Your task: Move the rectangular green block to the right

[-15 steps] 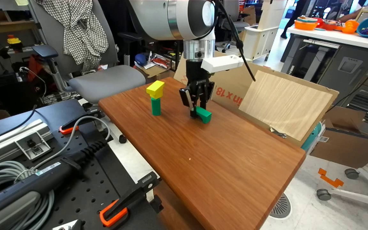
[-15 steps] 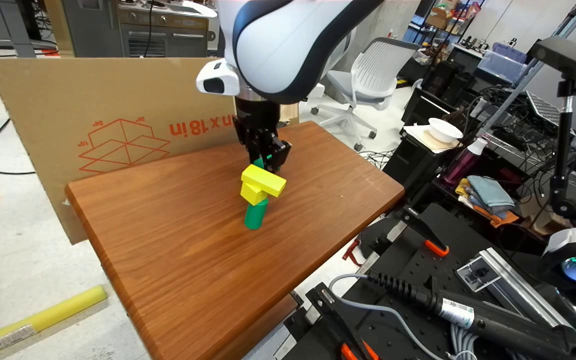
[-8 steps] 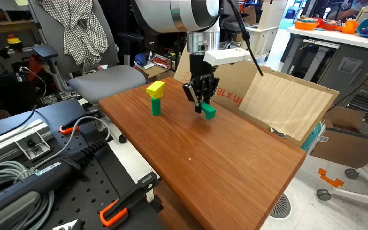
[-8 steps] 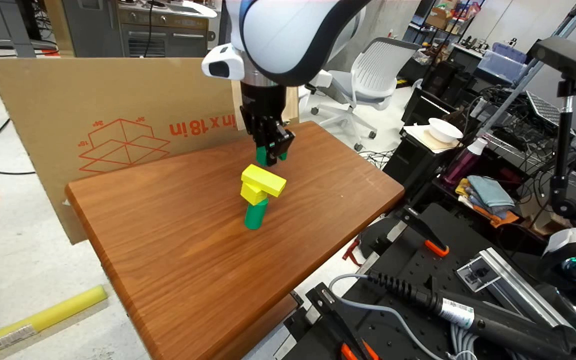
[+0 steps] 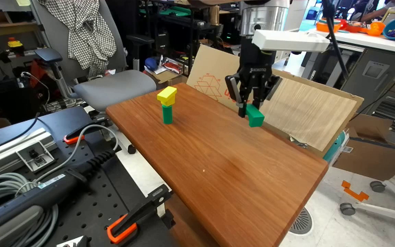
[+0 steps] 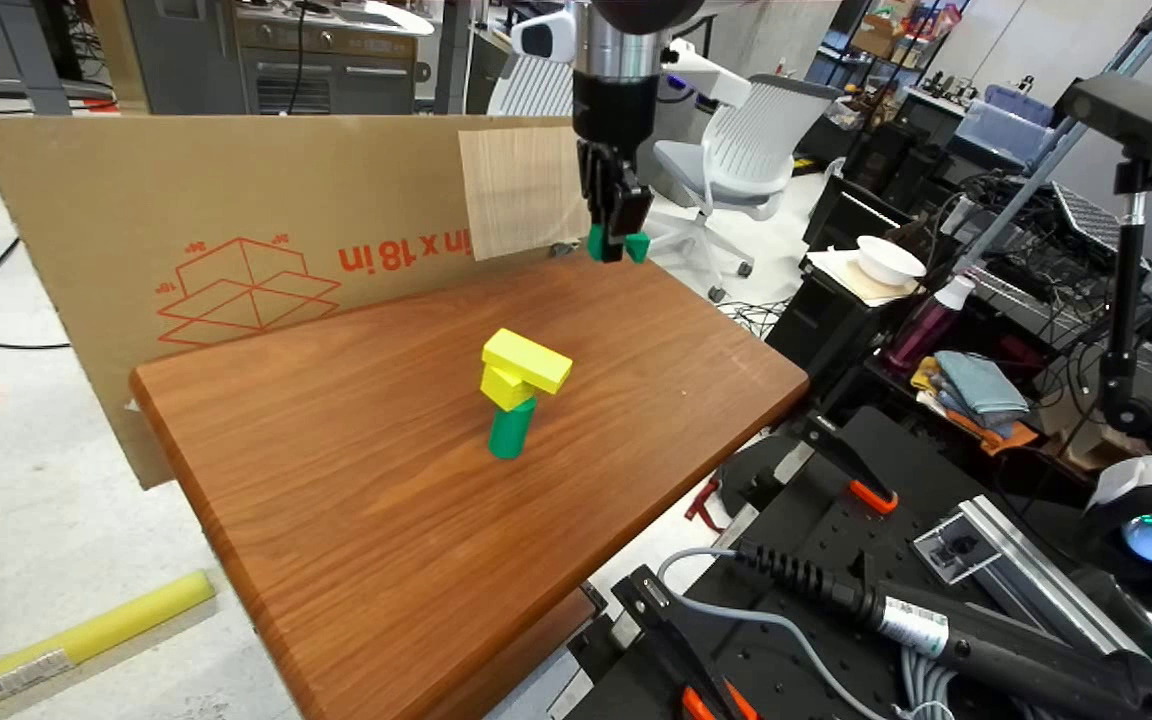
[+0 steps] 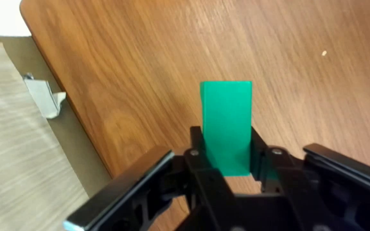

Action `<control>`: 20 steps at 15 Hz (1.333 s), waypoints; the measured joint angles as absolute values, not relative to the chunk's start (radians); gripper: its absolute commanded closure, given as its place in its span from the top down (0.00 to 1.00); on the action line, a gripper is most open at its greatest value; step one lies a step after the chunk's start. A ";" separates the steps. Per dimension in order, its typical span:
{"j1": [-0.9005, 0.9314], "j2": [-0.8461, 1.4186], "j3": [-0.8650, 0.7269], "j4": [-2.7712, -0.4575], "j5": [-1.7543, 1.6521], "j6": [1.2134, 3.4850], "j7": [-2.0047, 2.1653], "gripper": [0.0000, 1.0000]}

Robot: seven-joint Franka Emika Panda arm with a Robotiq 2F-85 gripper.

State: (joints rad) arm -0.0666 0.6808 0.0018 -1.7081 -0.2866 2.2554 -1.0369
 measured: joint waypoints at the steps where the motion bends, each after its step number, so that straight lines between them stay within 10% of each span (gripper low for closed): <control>1: -0.077 0.685 -0.001 -1.694 -0.273 2.237 -1.018 0.09; 20: -0.149 0.914 -0.043 -1.472 -0.265 2.198 -0.682 0.09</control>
State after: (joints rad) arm -0.1490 0.9135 -0.0433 -1.4721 -0.2654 2.1985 -0.6824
